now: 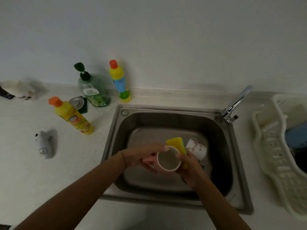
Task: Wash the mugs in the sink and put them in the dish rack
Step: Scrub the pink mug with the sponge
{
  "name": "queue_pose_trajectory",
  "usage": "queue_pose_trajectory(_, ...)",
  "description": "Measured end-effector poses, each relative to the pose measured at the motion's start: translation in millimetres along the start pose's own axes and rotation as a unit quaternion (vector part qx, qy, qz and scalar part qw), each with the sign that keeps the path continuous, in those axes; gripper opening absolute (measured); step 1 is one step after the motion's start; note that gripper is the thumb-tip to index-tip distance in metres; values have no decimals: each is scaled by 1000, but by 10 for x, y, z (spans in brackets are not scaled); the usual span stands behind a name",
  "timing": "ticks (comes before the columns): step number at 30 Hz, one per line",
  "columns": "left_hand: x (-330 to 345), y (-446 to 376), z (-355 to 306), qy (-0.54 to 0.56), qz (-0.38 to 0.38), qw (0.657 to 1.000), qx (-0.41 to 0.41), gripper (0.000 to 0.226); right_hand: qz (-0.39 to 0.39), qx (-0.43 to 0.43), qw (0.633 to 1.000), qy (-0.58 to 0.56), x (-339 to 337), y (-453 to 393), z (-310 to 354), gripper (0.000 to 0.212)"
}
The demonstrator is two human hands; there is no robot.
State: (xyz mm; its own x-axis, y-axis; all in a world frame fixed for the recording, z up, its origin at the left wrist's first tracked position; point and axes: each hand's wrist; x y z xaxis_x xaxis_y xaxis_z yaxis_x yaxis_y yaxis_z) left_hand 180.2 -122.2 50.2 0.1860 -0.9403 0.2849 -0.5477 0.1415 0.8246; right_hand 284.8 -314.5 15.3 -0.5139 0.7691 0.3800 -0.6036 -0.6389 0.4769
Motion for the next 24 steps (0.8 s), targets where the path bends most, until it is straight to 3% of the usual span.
queue_pose_trajectory(2,-11,28,-4,24,6,1000,6,67,-15,-18,1000,10,96,-1,8,93)
queue_pose_trajectory(4,-38,43,33,75,28,996,26,70,-98,-24,994,-48,191,-39,11,72)
queue_pose_trajectory(6,-42,46,94,124,35,991,40,63,-181,-6,974,-134,212,-120,30,59)
queue_pose_trajectory(8,-33,24,162,167,14,985,42,52,-179,-21,972,-150,233,-123,140,55)
queue_pose_trajectory(10,-56,-47,240,196,-18,979,49,52,-154,-70,983,-63,263,-22,303,41)
queue_pose_trajectory(12,-80,-108,296,215,-47,974,62,59,-82,-167,971,149,365,158,465,29)
queue_pose_trajectory(13,-79,-123,304,219,-59,971,71,60,-26,-215,936,277,414,242,504,29)
queue_pose_trajectory(14,-75,-141,313,216,-72,970,83,61,20,-253,877,407,436,295,488,33)
queue_pose_trajectory(16,-40,-163,303,211,-95,968,98,58,56,-323,712,621,487,354,453,42)
queue_pose_trajectory(18,-21,-185,306,221,-115,962,115,47,68,-381,575,721,516,352,390,45)
queue_pose_trajectory(20,-20,-187,324,234,-130,954,133,41,98,-400,517,750,571,334,369,42)
queue_pose_trajectory(24,-54,-174,350,216,-159,947,176,49,163,-359,508,766,707,339,377,49)
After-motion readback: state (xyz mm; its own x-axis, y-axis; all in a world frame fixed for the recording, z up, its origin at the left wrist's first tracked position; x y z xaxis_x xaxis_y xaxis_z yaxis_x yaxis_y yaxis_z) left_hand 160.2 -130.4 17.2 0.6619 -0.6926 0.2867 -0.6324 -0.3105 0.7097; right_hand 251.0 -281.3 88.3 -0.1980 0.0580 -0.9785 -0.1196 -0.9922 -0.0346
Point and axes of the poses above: each hand's wrist, its own y-axis away from the middle knuckle, its own x-axis out of the palm, z = x × y, and after that the axes turned 12 degrees about -x, right-handed
